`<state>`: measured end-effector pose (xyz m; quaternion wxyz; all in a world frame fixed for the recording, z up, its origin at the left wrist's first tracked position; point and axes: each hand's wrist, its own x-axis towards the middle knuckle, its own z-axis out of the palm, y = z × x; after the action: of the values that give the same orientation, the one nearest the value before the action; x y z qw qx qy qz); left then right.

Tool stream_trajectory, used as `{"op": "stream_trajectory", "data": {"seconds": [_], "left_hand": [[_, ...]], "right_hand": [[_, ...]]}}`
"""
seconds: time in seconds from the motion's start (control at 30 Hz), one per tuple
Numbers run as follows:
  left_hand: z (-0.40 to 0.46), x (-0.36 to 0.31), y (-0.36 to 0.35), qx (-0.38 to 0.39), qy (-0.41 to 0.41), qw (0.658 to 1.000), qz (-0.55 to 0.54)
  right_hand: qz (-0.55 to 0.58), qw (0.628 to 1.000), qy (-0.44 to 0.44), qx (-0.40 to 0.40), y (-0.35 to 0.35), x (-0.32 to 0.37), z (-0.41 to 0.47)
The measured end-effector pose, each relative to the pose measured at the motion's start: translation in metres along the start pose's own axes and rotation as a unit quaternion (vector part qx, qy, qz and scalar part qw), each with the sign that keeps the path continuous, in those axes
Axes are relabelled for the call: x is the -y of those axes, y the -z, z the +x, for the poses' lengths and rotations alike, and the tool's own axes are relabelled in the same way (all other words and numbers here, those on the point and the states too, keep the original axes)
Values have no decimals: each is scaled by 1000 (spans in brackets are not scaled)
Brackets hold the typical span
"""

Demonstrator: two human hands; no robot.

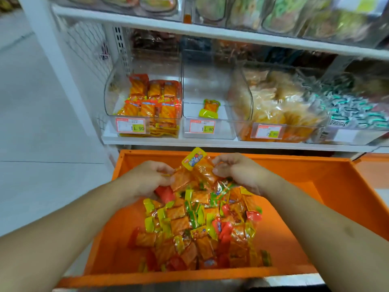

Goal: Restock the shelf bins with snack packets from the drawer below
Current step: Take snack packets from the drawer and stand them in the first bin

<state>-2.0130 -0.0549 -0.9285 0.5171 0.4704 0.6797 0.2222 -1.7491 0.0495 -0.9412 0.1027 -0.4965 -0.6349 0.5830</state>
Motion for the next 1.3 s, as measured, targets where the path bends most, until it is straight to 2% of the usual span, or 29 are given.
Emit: {"op": "stream_trajectory", "data": {"seconds": [0.13, 0.27, 0.33, 0.43, 0.53, 0.63, 0.77, 1.0, 1.17, 1.3], "left_hand": [[-26, -18, 18, -16, -13, 999, 51], [-36, -8, 19, -36, 3, 998, 50], [-33, -3, 13, -35, 6, 997, 63], [-22, 2, 0, -21, 17, 998, 63], [-5, 8, -17, 0, 28, 998, 51], [10, 12, -26, 12, 36, 999, 39], [20, 9, -29, 17, 38, 999, 16], [25, 3, -29, 22, 40, 999, 1], [14, -12, -18, 2, 39, 998, -39], [-3, -33, -7, -19, 25, 991, -128]], "right_hand": [[-29, 999, 24, -25, 8, 0, -23], [-6, 998, -10, -62, -6, -29, -18], [-8, 996, -63, -68, -16, -56, -7], [-171, 976, -128, -51, -21, -110, 12], [-322, 935, -147, 14, -17, -154, 20], [-381, 910, -156, 47, -16, -179, 20], [-411, 898, -138, 74, -21, -199, 26], [-397, 900, -162, 79, -23, -193, 35], [-180, 968, -175, 16, -2, -113, 30], [-103, 990, -89, -25, 7, -35, 5]]}}
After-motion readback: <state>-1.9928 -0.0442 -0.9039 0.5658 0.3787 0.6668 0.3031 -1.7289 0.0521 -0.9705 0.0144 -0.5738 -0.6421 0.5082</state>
